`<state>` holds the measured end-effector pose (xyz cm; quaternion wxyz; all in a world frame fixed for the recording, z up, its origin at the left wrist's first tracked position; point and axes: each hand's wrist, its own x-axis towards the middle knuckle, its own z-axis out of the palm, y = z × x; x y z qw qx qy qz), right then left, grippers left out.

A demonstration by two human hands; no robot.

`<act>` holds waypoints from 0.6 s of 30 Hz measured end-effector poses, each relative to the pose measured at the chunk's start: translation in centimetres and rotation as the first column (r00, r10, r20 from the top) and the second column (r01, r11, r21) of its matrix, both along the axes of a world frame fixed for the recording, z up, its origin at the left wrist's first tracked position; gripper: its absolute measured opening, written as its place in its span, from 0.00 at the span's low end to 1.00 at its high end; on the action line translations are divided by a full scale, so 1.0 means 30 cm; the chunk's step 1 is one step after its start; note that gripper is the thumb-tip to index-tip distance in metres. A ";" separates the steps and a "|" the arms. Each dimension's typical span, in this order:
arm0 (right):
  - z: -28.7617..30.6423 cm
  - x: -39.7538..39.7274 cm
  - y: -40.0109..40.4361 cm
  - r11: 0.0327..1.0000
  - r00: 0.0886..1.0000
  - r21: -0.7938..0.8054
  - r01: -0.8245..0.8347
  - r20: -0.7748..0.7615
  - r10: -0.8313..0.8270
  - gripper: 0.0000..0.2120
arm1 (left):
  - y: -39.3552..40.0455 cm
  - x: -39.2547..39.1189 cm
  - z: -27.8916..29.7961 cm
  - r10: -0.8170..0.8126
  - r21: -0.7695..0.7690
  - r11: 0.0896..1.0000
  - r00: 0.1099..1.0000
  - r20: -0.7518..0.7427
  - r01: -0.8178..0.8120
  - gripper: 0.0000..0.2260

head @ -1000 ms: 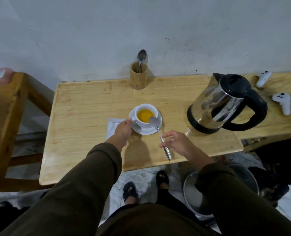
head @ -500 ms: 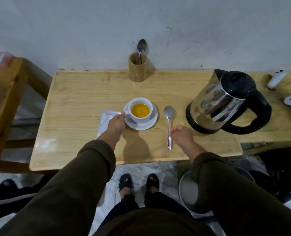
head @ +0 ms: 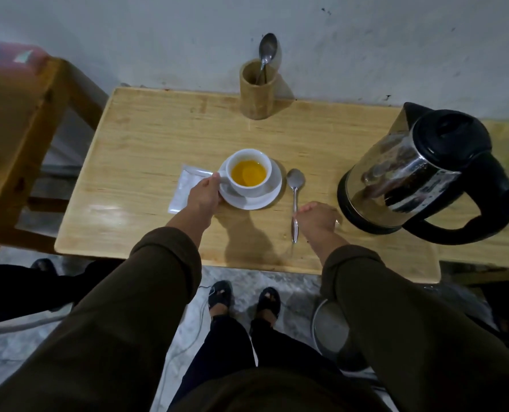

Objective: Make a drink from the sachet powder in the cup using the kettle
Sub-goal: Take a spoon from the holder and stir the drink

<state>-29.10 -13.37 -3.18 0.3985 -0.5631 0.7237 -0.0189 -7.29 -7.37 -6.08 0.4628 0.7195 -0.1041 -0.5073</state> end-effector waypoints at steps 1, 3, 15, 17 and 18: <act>-0.002 0.000 -0.005 1.000 1.000 0.004 0.010 0.023 -0.010 0.15 | 0.000 0.002 -0.005 0.003 0.000 1.000 1.000 0.003 -0.003 0.19; -0.003 0.001 -0.006 1.000 1.000 0.020 0.003 0.024 -0.004 0.17 | -0.001 0.007 -0.016 0.006 0.006 1.000 1.000 0.005 -0.006 0.21; 0.121 -0.012 0.052 0.983 0.986 -0.137 0.119 0.136 -0.101 0.09 | 0.009 -0.016 0.091 -0.061 0.013 0.998 0.995 0.085 0.060 0.17; 0.158 0.000 0.079 0.982 0.979 -0.140 0.128 0.174 -0.103 0.10 | 0.030 -0.020 0.137 -0.108 0.014 0.994 0.988 0.114 0.108 0.14; 0.171 0.008 0.087 0.976 0.973 -0.159 0.147 0.201 -0.114 0.10 | 0.032 -0.009 0.135 -0.127 0.018 0.992 0.982 0.138 0.126 0.15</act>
